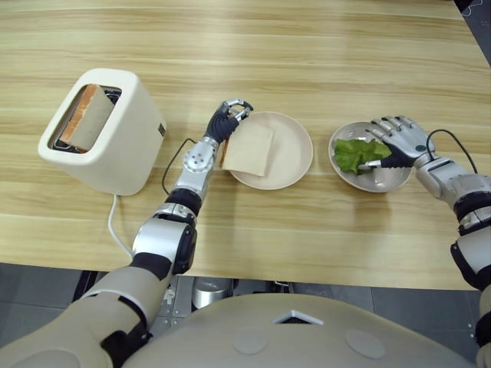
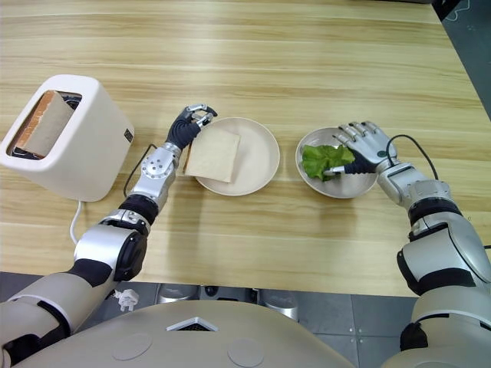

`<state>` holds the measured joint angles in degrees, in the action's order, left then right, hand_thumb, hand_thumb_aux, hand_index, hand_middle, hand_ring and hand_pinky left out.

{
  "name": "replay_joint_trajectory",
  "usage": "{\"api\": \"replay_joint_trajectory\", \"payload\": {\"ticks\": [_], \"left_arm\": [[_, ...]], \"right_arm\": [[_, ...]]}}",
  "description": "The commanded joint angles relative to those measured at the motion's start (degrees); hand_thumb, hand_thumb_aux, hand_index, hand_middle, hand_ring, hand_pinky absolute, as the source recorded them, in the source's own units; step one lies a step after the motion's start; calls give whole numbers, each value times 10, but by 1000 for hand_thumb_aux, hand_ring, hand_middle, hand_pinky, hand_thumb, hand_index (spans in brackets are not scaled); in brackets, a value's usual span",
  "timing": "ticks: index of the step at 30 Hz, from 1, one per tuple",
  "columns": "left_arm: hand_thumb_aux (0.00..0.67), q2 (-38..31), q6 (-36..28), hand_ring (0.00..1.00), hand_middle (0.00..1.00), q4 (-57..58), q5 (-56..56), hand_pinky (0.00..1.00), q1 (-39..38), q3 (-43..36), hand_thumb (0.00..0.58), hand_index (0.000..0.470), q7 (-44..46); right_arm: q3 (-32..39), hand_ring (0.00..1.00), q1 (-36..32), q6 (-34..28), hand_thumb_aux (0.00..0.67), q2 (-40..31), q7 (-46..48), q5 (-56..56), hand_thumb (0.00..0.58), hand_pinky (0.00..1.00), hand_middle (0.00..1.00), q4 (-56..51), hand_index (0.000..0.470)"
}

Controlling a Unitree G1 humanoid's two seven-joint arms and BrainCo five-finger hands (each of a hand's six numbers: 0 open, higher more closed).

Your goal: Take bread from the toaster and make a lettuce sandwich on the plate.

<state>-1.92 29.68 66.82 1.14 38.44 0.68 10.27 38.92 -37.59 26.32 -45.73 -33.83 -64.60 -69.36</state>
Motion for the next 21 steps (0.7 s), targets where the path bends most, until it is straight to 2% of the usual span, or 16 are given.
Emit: {"api": "replay_joint_trajectory", "payload": {"ticks": [1,7,8,10,11,13,14,15,16,17,18,19,20,21], "left_arm": [[670,14,-24,1000,1000,8,-20,1000,22,17,580,460,15],[670,37,-47,1000,1000,12,-35,1000,43,36,580,460,17],[670,40,-49,1000,1000,13,-36,1000,45,37,580,460,15],[670,47,-49,1000,1000,14,-34,1000,48,35,580,460,8],[670,51,-47,1000,1000,14,-30,1000,49,32,580,460,3],[670,58,-44,1000,1000,16,-21,1000,50,28,580,460,-5],[670,60,-42,1000,1000,18,-16,1000,49,25,580,460,-11],[670,62,-43,1000,1000,21,-10,1000,49,22,580,460,-16],[670,64,-44,592,592,25,-4,592,47,18,580,460,-21],[670,65,-44,592,592,28,3,592,46,15,580,460,-29],[662,64,-43,0,0,30,11,0,43,9,580,455,-37],[394,62,-42,0,0,33,19,0,40,4,482,271,-46],[394,59,-41,0,0,36,28,0,37,0,482,271,-56],[344,55,-39,0,0,38,35,0,35,-3,443,236,-66]], "right_arm": [[18,0,-12,15,0,1,-2,0,0,0,0,-9,0],[38,0,-20,16,0,14,-1,-2,0,0,0,-15,0],[42,0,-21,14,139,16,-2,-2,216,0,0,-17,96],[48,0,-23,10,139,20,-4,-4,216,0,0,-19,96],[51,0,-24,8,365,22,-5,-4,460,0,0,-19,251],[58,0,-27,4,384,26,-8,-6,474,0,0,-21,263],[60,0,-28,3,654,28,-10,-6,580,0,0,-20,449],[62,0,-29,3,670,30,-11,-6,580,0,0,-20,460],[63,0,-30,2,670,31,-12,-5,580,0,0,-20,460],[65,0,-31,2,670,32,-13,-4,580,0,0,-19,460],[66,0,-31,2,670,34,-13,-4,580,0,0,-19,460],[68,0,-32,3,670,35,-13,-3,580,0,0,-19,460],[69,0,-32,3,670,36,-13,-2,580,0,0,-19,460],[70,0,-32,4,670,37,-14,-1,580,0,0,-19,460]]}}
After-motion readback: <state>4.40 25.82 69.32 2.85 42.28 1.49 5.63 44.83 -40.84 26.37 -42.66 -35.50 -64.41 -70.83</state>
